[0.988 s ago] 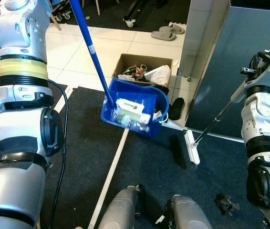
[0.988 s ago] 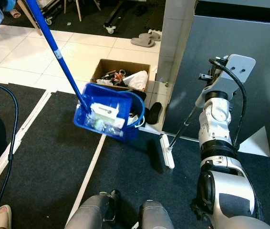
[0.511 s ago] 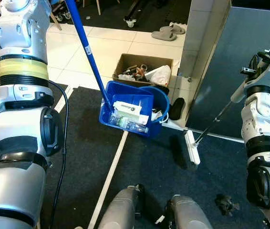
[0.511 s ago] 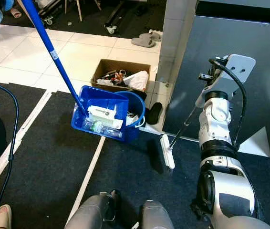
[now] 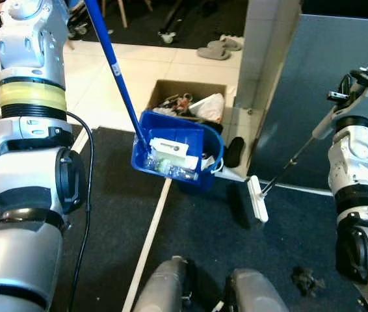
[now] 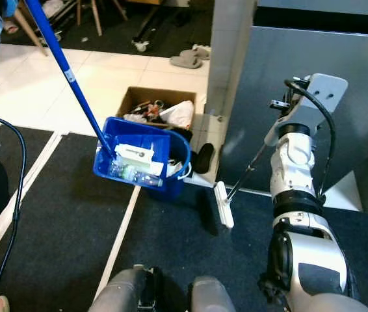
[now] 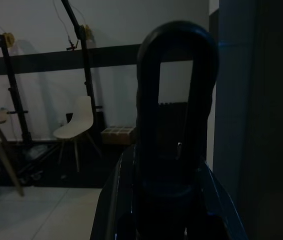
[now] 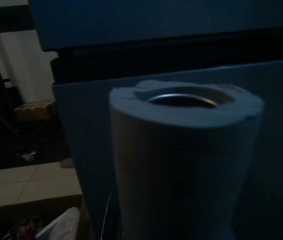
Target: Sweep floor
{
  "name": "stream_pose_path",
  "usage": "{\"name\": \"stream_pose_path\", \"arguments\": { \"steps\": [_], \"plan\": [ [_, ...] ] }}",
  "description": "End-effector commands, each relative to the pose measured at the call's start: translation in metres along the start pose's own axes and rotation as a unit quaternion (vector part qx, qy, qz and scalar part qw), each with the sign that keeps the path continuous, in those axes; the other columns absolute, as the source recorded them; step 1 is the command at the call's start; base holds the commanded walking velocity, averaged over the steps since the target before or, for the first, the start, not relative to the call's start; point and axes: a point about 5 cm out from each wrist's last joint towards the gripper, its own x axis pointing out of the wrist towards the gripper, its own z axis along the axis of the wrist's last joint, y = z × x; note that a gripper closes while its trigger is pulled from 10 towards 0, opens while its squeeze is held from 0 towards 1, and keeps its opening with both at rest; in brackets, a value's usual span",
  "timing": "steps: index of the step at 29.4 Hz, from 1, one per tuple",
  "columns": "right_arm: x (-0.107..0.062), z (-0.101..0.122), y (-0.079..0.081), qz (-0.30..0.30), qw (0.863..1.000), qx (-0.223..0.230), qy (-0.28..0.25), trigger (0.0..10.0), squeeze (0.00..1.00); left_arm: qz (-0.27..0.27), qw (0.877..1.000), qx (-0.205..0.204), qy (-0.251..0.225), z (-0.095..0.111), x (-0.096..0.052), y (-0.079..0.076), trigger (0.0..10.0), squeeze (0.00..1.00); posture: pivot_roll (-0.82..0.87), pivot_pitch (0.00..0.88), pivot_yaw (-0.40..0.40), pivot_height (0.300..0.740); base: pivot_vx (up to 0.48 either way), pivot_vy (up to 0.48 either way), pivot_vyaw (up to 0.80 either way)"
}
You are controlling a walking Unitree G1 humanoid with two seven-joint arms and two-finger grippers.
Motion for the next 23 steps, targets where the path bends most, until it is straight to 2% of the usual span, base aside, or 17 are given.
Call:
{"name": "stream_pose_path", "arguments": {
  "steps": [1, 11, 23],
  "plan": [
    [0.0022, 0.0068, 0.0088, 0.009, 1.0, 0.009, -0.021, 10.0, 0.0, 0.005, 1.0, 0.011, -0.023, 0.0092, 0.0, 0.003, 10.0, 0.0, -0.03, 0.0, 0.057, 0.74, 0.48, 0.0, 0.0],
    [0.0016, 0.0063, 0.0079, 0.008, 1.0, 0.009, -0.021, 10.0, 0.0, 0.004, 1.0, 0.012, -0.018, 0.0075, 0.0005, 0.0018, 10.0, 0.0, -0.03, 0.0, 0.058, 0.74, 0.416, 0.0, 0.0],
    [0.001, 0.005, 0.0073, 0.006, 1.0, 0.009, -0.018, 10.0, 0.0, -0.011, 1.0, 0.019, -0.014, 0.0053, 0.0003, -0.0033, 10.0, 0.0, -0.03, 0.0, 0.06, 0.74, 0.0, 0.0, 0.0]
  ]
}}
